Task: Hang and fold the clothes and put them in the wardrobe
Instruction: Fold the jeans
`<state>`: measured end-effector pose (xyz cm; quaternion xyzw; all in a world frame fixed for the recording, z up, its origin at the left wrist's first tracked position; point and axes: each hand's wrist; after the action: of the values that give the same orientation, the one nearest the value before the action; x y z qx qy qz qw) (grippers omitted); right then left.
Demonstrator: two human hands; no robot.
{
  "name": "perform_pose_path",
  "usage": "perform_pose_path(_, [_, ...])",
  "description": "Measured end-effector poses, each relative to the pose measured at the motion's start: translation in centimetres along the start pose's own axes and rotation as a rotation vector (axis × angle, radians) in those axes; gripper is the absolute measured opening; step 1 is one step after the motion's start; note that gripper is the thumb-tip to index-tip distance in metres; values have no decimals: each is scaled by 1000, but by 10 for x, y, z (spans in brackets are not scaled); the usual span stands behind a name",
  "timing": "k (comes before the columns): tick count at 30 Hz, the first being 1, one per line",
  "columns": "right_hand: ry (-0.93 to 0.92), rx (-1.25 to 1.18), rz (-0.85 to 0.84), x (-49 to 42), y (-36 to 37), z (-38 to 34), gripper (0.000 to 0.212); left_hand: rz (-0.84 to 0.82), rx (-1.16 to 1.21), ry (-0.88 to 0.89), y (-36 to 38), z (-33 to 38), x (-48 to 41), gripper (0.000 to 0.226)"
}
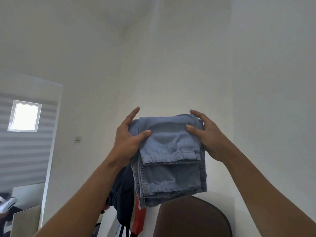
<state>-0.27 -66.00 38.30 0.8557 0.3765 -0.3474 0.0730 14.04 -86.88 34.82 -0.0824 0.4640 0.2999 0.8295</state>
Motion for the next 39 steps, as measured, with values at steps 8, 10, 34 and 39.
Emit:
perform_pose_path(8, [-95,215,5,2,-2,-2,70,-35,-46,60,-4,6,-1,66])
perform_pose_path(10, [-84,293,-6,1,-6,-3,70,-62,-78,70,-5,9,-2,60])
perform_pose_path(34, [-173,639,181,16,7,31,51,-83,-593,-344,-8,-2,-6,46])
perform_pose_path(39, [-187,493,155,28,8,43,43,45,-7,-598,9,1,-2,28])
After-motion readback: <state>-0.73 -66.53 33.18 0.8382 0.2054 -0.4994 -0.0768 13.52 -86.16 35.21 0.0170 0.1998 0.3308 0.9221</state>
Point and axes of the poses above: each hand's wrist, its own x-axis away from the middle knuckle, its own y-axis out of the palm, z = x × y, and after that the axes turned 1 degree about -z, right-handed
